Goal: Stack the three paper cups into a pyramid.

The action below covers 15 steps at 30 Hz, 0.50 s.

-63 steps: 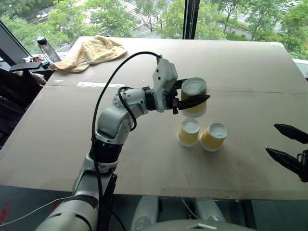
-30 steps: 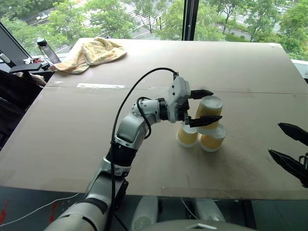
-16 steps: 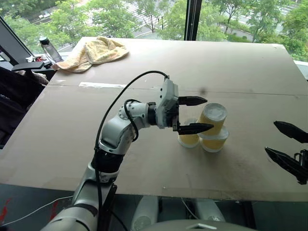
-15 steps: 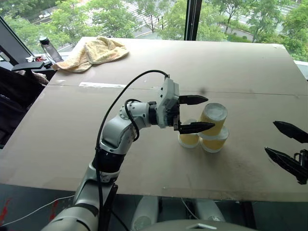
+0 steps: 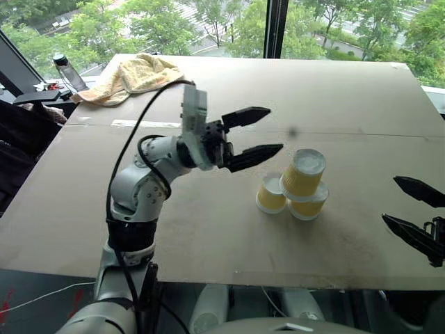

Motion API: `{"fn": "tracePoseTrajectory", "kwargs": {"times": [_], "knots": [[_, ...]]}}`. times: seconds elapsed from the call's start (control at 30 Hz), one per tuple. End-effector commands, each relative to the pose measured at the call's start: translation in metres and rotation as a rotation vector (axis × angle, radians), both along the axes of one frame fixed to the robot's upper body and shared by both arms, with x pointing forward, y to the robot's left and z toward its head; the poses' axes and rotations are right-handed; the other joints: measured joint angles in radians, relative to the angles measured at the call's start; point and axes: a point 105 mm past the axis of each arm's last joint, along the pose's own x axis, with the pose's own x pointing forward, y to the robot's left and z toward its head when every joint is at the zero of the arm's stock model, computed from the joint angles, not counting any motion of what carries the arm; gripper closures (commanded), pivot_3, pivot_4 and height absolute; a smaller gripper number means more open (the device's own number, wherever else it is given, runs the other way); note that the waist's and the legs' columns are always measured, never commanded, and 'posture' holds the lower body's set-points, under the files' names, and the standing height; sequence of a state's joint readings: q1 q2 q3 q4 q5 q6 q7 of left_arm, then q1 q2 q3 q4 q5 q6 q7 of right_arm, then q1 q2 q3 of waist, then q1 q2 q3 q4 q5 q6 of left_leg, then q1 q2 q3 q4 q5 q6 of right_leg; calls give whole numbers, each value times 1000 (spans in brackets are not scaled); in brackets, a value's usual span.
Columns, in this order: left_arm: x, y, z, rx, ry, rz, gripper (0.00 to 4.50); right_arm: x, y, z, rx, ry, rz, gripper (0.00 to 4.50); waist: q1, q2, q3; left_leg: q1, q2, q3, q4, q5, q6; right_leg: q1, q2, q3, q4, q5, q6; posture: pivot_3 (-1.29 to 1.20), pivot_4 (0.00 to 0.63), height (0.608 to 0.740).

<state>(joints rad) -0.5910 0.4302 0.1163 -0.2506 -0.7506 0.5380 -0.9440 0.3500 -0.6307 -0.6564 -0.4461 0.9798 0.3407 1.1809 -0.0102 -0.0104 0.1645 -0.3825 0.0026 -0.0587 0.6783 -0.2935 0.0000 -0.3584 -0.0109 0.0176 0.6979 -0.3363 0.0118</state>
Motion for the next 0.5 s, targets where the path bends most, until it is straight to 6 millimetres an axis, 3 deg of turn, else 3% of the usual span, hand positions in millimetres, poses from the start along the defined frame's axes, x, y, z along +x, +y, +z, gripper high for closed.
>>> {"fn": "tracePoseTrajectory", "kwargs": {"times": [0.03, 0.1, 0.2, 0.27, 0.33, 0.5], "knots": [[5, 45, -13, -30, 76, 200, 44, 1, -6, -14, -32, 9, -10, 0, -1, 1, 0, 0, 0, 0, 0, 0, 0, 0, 0, 0, 0, 0, 0, 0, 150, 740], [-2, 62, -42, 47, 146, 263, 44, 3, -11, -24, -51, 24, -25, 0, -7, 3, -2, 2, 0, 1, -2, 0, 0, 0, -1, 2, -2, 0, 0, 0, 150, 740], [-24, 91, -120, 297, 304, 396, 44, 13, -24, -45, -96, 31, -93, 0, -7, 0, 0, 3, 0, 3, -8, 0, 0, -2, -1, 4, -3, 0, 0, 0, 150, 740], [-39, 104, -155, 423, 348, 463, 44, 19, -26, -55, -115, 31, -110, 0, 0, 0, 1, 3, 0, 3, -9, 0, 0, -2, -2, 4, -3, 0, 0, 0, 150, 740], [-52, 109, -174, 462, 375, 509, 44, 23, -25, -62, -117, 34, -107, 0, 6, 2, 1, 3, 0, 2, -9, -1, 2, -2, -2, 3, -3, 0, 0, 0, 150, 740], [-66, 98, -182, 424, 393, 524, 44, 31, -15, -77, -126, 63, -56, 0, 22, 4, 0, 4, -1, 1, -9, -2, 4, -1, -4, 2, -3, 0, -1, 0, 150, 740]]}}
